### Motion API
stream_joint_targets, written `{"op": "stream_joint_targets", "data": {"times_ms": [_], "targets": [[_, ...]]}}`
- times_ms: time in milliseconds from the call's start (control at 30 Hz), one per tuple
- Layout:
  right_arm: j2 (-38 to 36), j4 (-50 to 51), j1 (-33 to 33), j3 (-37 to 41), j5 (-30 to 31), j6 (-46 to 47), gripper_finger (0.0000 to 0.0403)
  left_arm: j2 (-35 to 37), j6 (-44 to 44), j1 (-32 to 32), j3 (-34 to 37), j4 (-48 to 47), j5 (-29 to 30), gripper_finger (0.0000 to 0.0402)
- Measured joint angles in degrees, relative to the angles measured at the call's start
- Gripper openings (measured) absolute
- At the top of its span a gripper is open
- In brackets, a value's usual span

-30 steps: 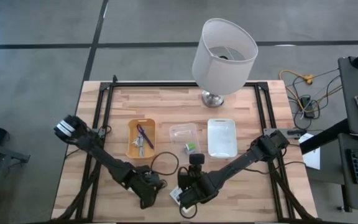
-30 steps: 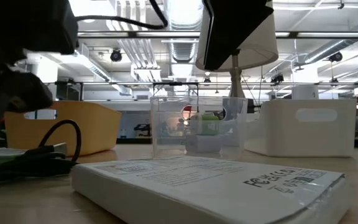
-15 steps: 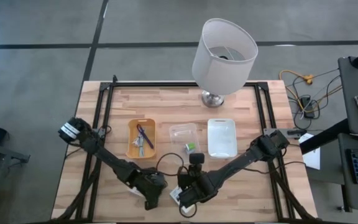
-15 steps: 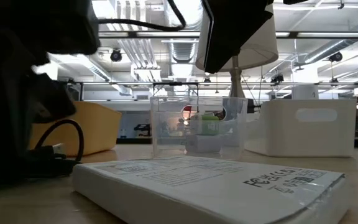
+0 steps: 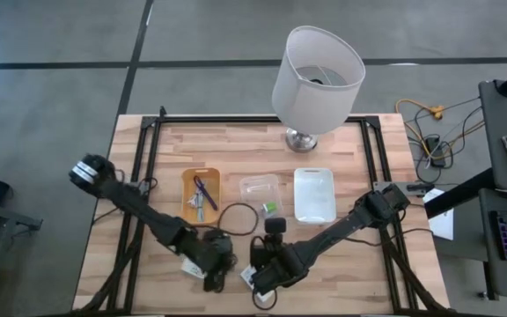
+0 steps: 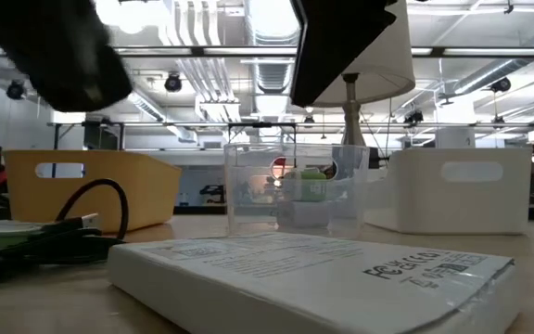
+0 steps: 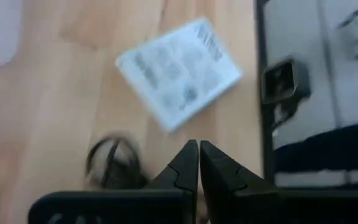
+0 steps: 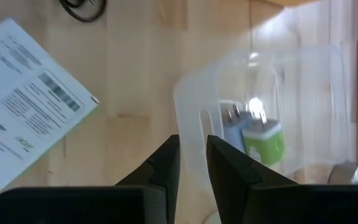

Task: Pick and place items into bin
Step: Put the black charger cable into the orange bin

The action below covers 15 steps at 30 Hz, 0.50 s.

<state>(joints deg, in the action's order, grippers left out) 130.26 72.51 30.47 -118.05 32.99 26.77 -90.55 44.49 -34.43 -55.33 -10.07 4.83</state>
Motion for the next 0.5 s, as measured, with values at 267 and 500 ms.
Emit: {"op": "stream_joint_targets", "data": {"times_ms": [267,500], "targets": [[0.00,-2.05,-1.14,-0.21,0.00,-3.66,0.0068,-2.06,-6.46,-3.67,0.30,-9.09,-0.81,0.0000],[0.00,-2.28,-1.61,-0.21,0.04,-4.36,0.0068,-6.93,-9.05,-3.68,-0.40,-8.35,-1.36,0.0000]]}}
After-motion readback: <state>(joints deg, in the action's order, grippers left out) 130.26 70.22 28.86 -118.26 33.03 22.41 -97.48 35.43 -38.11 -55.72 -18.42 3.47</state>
